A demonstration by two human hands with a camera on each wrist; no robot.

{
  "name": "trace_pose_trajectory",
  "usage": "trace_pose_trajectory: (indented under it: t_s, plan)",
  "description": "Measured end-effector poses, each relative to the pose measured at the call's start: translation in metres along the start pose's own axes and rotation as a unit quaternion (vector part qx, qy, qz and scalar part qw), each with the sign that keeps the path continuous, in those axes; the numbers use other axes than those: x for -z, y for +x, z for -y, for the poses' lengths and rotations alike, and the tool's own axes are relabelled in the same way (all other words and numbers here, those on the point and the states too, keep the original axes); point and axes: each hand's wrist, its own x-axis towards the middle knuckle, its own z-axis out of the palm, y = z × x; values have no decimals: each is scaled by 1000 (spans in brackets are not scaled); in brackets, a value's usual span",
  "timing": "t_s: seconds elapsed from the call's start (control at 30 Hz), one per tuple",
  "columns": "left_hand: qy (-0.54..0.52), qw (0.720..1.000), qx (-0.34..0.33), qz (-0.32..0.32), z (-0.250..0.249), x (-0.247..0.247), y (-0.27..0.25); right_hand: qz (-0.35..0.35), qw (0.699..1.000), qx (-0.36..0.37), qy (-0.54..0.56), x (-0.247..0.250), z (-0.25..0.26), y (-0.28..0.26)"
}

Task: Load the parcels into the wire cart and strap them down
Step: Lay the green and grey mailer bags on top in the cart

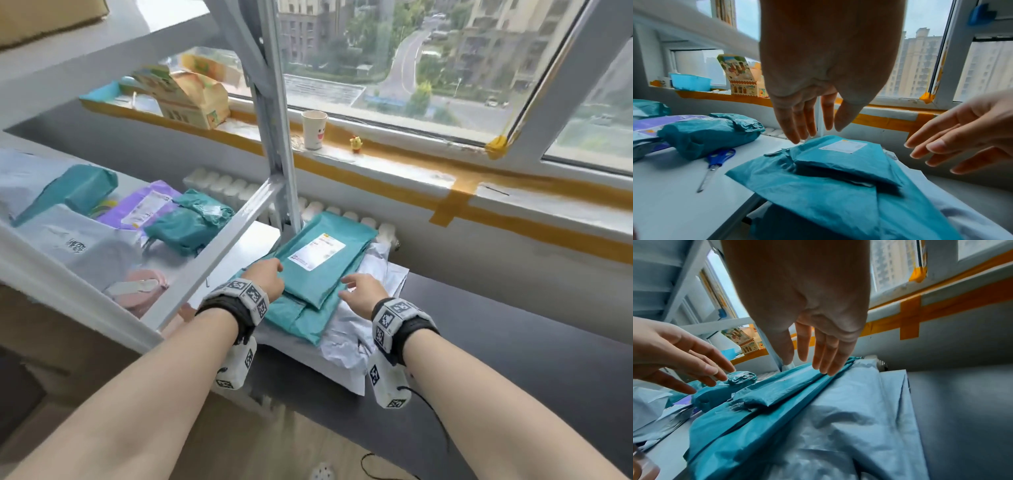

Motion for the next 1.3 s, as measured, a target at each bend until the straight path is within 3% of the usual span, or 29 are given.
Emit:
trace_pose_trajectory:
  t_s: [0.17,0.3,0.5,0.67,0.77,0.83,0.93,1.17,1.3]
  plan:
    - [1,999,-14,30,1,-8,46,-3,996,-77,54,-19,13,42]
    - [34,999,11,28,4,-13,73,-32,980,-129,145,-26,12,66]
    - [12,998,46,31,8,-20,99,-81,931,-199,293,-26,10,86]
    - [-30,997,64,13,8,-18,108,-75,893,-233,378,-24,7,91]
    - [-82,994,68,30,6,-19,108,-50,849,-252,461,-18,6,85]
    - [-111,990,86,32,6,-20,107,-29,835,-249,490,-15,7,80]
    - [-129,986,98,39,2,-21,105,-26,840,-235,489,-14,6,75]
    - [-151,984,93,30,-6,-23,99,-31,825,-192,531,-15,-13,62]
    - [-230,971,71,5,-17,-26,84,-23,814,-154,560,-1,-37,36]
